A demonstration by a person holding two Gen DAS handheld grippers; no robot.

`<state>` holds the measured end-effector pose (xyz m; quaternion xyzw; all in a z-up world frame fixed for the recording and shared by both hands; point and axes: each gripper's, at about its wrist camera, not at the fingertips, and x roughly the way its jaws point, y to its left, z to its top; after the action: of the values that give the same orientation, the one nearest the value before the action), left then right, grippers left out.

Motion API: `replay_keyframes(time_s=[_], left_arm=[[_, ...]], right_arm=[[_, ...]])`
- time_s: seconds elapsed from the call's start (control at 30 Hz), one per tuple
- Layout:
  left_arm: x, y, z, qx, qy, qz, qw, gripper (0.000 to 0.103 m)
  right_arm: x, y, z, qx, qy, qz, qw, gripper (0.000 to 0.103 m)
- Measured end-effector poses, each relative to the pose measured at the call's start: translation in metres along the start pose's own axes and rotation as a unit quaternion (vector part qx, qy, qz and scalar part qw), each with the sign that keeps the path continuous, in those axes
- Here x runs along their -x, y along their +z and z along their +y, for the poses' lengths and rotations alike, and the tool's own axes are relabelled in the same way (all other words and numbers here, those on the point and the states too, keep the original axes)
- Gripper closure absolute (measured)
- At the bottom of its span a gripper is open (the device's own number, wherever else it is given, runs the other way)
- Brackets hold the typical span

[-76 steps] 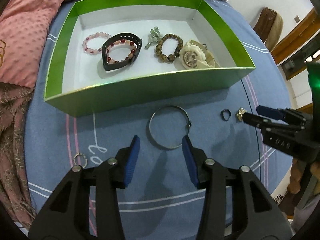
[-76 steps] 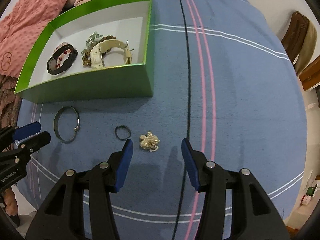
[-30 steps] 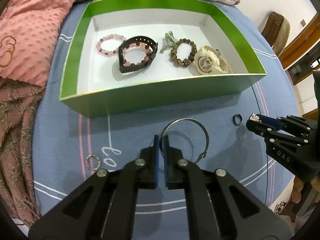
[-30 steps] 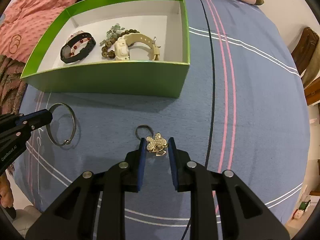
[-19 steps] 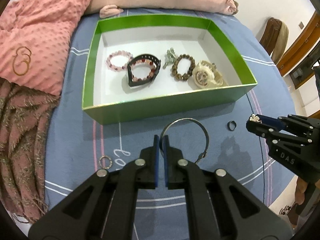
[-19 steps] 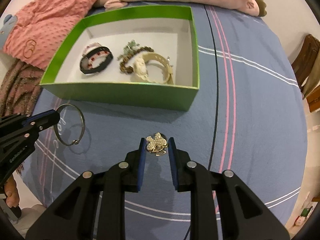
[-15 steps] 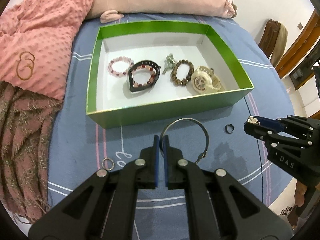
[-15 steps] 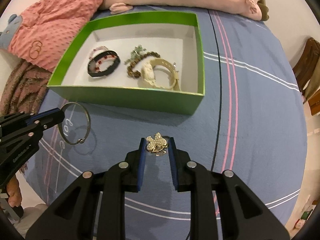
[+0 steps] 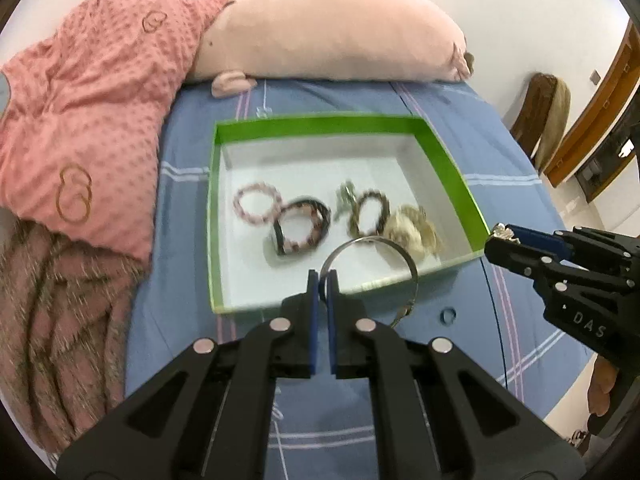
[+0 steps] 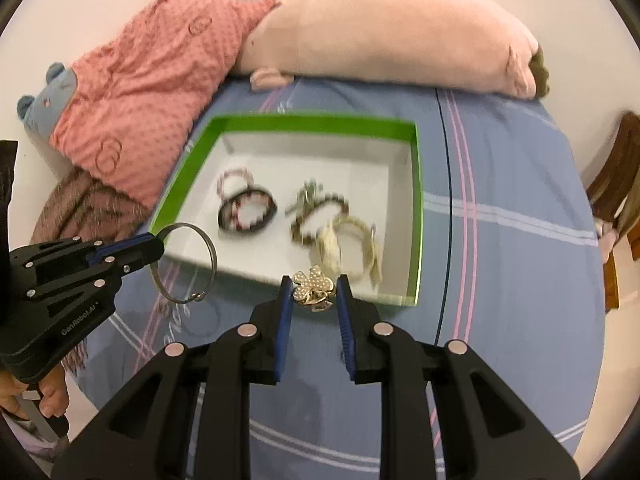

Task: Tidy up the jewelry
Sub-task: 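Carry the bangle and brooch over the green box with both tools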

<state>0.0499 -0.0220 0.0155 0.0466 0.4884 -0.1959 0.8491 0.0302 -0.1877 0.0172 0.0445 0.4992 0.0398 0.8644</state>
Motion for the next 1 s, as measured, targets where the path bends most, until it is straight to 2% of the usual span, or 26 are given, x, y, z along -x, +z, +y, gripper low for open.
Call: replay_keyframes(time_s=[0.2,0.4,0.7,0.8,1.0], left_arm=[[-0.007,0.028,0.01,0.004,0.009,-0.011,0.9999,0.099],[-0.037,0.049,0.012,0.009,0.003,0.005,0.9999,0.099],[-0.098,0.059,0.001,0.002,0.0,0.052,0.9986,0.099],[-0.11,0.057,-0.001,-0.003,0.001,0.064,0.9979,0.099],[-0.126,0.054,-0.001,-0.005,0.006,0.082,0.9966,0.099]], right_arm=[[-0.008,0.037,-0.007,0.002,-0.002,-0.023,1.0,0.081],[-0.045,0.059,-0.014,0.001,0.013,-0.017,1.0,0.081],[-0.124,0.066,-0.022,-0.007,-0.009,0.049,0.999,0.08],[-0.14,0.065,-0.027,-0.012,-0.019,0.068,0.997,0.08],[-0.152,0.062,-0.029,-0.013,-0.02,0.079,0.997,0.081]])
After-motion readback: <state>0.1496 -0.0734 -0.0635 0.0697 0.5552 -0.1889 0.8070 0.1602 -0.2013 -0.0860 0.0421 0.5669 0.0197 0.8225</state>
